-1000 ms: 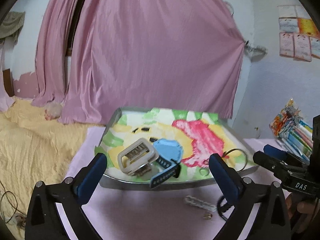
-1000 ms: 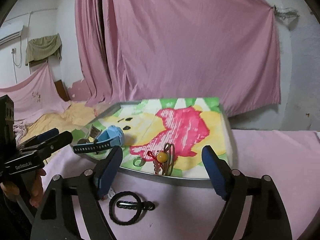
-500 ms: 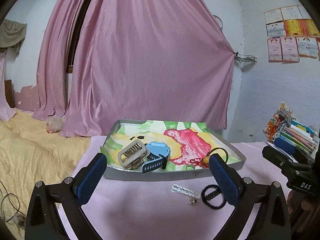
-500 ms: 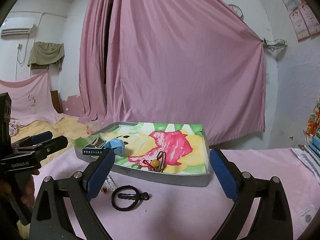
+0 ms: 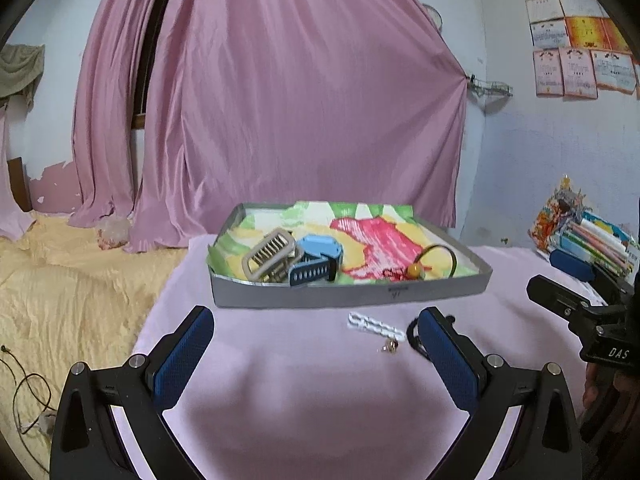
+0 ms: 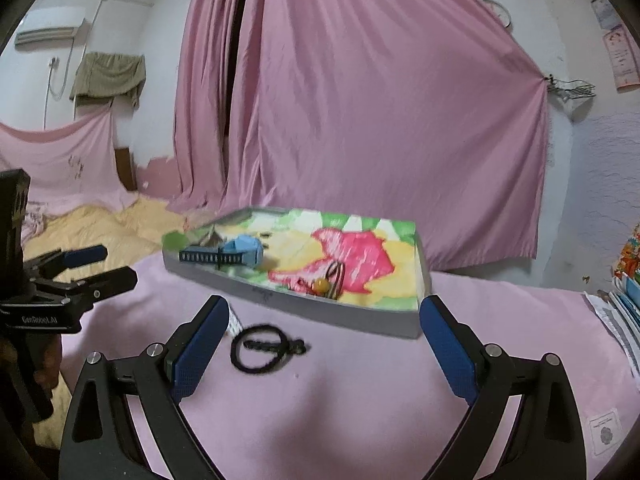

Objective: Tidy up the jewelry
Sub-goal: 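Pull both tools back from the tray toward the remaining jewelry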

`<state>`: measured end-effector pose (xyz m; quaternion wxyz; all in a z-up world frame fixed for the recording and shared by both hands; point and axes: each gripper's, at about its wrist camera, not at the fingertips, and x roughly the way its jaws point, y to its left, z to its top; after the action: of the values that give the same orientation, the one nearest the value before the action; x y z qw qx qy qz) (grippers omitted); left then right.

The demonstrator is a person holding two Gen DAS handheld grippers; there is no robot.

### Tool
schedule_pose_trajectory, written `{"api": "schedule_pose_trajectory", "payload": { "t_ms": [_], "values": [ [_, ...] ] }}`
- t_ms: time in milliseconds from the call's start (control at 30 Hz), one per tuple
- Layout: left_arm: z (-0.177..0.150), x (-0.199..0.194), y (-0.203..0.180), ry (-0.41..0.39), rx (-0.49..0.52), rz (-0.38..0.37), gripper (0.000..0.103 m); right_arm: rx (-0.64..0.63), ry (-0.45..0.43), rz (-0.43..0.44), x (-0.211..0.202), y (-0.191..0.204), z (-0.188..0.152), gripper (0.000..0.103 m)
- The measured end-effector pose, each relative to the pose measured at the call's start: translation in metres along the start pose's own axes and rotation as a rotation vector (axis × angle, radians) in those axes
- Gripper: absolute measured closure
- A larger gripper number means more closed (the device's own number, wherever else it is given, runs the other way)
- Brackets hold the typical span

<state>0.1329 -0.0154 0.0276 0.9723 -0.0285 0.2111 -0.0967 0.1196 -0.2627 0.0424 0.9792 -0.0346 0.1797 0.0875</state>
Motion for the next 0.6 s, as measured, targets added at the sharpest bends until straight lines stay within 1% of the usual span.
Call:
{"api": "schedule_pose_trajectory", "payload": {
  "t_ms": [167,233,300,433,600],
  "values": [
    [-0.006,0.009,-0.004,0.069,0.017,0.015,0.001,0.004,0.108,0.024,0.014,-0.006,-0.005,0.009],
    [-0.007,0.013,-0.005,0.092,0.017,0.015,0.001,0.026,0.154,0.037,0.022,-0.011,-0.007,0.009],
    [-0.008,0.017,-0.006,0.124,0.022,0.005,0.001,0.073,0.205,0.067,0.031,-0.019,-0.010,0.009],
    [-0.008,0.026,-0.012,0.176,0.039,-0.014,0.001,0.145,0.273,0.114,0.047,-0.027,-0.015,0.009],
    [-0.010,0.035,-0.018,0.223,0.065,-0.028,0.001,0.109,0.325,0.120,0.062,-0.023,-0.018,0.010]
  ]
}}
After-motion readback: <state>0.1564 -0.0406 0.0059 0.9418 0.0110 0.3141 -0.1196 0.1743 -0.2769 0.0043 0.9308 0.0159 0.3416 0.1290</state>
